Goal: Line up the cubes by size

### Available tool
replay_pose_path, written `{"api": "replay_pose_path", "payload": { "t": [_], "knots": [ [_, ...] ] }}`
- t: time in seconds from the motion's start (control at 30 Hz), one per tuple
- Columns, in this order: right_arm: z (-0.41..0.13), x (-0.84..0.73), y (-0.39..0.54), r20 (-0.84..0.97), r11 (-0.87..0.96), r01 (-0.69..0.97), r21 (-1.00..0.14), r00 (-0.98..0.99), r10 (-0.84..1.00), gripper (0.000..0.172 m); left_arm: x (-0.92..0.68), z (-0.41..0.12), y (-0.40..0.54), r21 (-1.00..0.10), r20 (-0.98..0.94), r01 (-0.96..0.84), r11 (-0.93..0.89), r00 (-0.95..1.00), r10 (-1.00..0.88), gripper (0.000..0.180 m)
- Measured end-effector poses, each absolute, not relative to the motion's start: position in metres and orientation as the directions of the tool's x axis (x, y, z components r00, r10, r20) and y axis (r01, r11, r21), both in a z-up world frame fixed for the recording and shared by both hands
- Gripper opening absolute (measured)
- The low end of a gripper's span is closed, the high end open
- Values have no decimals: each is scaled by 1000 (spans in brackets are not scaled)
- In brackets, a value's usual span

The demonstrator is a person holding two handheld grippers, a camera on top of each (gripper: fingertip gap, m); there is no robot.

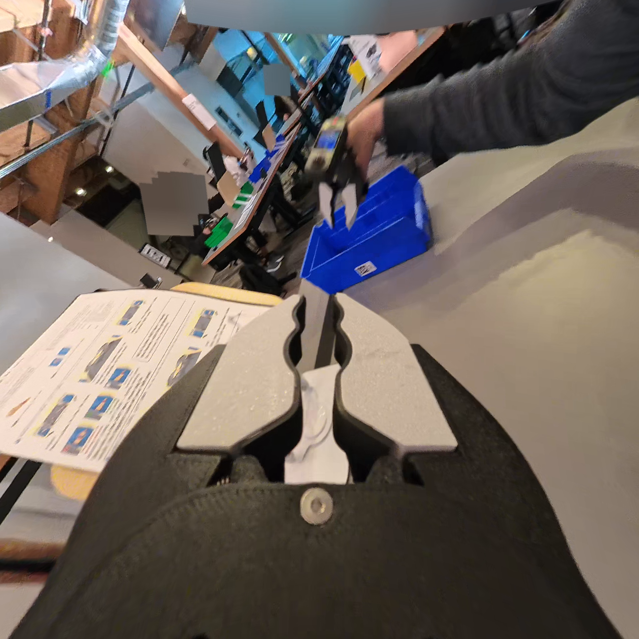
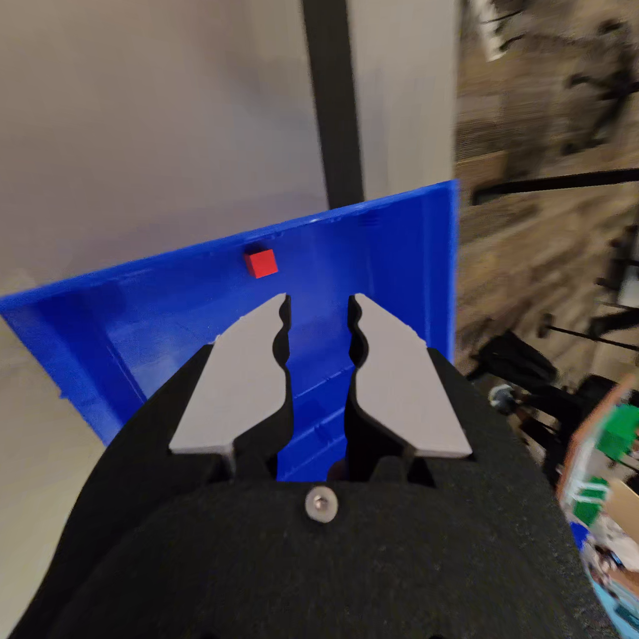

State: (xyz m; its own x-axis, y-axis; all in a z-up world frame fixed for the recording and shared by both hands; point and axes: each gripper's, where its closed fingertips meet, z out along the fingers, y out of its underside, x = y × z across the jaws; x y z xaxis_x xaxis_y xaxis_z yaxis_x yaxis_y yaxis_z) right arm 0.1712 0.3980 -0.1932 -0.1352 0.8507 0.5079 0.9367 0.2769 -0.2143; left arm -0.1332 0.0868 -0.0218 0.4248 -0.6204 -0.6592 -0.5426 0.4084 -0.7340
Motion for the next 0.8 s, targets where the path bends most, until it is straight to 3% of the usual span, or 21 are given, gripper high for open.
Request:
{"api": "replay_pose_path", "payload": {
  "t": [0.13,0.27,0.43,0.57,0.67,0.8],
  "knots": [
    [-132,147,337,662,378,854,-359,-52,747,28,-175,-31,92,-685,-692,-677,270,487,-533,26],
    [-113,105,254,672,509,694,-509,-49,739,27,-242,-62,93,-645,-680,-761,67,531,-506,29],
    [-137,41,178,550,526,483,-700,-103,828,26,-342,-123,106,-580,-594,-784,-221,592,-545,34],
    [-177,3,155,488,503,455,-735,-161,858,26,-387,-185,122,-434,-527,-827,-357,555,-644,42],
    [-196,-17,133,397,439,375,-816,-186,898,24,-409,-222,135,-323,-485,-857,-402,514,-707,43],
    [-227,-26,121,381,449,397,-801,-241,893,24,-418,-250,152,-216,-442,-892,-397,452,-775,41]
  ]
}}
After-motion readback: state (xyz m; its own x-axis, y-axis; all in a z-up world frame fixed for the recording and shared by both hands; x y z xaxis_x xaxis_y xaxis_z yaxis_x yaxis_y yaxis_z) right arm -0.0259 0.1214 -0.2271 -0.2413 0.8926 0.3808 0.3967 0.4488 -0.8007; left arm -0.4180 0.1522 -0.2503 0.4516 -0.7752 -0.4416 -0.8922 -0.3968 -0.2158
